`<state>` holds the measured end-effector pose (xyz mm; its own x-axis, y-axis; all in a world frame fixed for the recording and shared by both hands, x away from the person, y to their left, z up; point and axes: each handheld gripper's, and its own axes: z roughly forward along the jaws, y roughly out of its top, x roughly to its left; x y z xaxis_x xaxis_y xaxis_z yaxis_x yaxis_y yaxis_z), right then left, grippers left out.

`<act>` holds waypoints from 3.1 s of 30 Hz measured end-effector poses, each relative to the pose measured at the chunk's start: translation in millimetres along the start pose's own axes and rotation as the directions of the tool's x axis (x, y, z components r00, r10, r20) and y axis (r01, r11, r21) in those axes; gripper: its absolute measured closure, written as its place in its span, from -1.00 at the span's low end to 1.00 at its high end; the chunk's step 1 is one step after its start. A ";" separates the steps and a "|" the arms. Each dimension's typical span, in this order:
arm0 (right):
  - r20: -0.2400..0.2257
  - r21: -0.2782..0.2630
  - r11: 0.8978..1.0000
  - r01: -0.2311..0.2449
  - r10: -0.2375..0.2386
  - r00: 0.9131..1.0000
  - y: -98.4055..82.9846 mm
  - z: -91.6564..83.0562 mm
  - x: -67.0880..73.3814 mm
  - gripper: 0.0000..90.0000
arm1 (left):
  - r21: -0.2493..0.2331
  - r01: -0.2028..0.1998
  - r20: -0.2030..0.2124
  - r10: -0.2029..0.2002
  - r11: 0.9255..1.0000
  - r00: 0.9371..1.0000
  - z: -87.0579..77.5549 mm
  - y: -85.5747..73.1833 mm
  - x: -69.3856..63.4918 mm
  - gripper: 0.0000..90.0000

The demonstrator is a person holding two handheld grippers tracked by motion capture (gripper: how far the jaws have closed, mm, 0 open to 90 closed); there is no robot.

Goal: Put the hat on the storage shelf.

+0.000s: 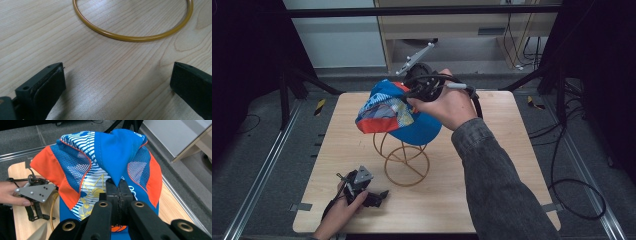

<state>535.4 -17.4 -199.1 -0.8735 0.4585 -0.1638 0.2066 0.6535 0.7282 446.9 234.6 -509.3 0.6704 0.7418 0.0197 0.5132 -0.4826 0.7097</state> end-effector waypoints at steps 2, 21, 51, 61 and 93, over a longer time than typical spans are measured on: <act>-0.005 0.009 1.000 0.004 -0.004 1.000 0.1 2.6 0.7 1.00 | 0.000 0.000 0.000 0.000 1.000 1.000 0.0 0.0 0.0 -1.00; -0.036 0.046 0.999 0.028 -0.027 0.999 7.0 27.8 11.5 1.00 | 0.000 -0.003 0.002 0.003 1.000 1.000 0.1 0.1 0.3 -1.00; -0.085 0.071 0.995 0.071 -0.065 0.994 4.8 47.5 28.5 0.98 | -0.002 -0.001 0.004 0.001 1.000 1.000 0.2 0.0 0.2 -1.00; -0.094 0.073 0.995 0.063 -0.056 0.994 1.7 47.4 27.8 0.86 | -0.002 -0.002 0.004 0.002 1.000 1.000 0.3 0.0 0.3 -1.00; -0.074 0.069 0.997 0.046 -0.041 0.996 -3.5 40.8 28.5 0.15 | -0.002 -0.001 0.004 0.001 1.000 1.000 0.1 -0.1 0.3 -1.00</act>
<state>527.7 17.9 -233.6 -0.9114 0.3857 -0.1437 0.1960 0.7138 0.6723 447.1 234.8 -509.4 0.6734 0.7391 0.0176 0.5114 -0.4829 0.7109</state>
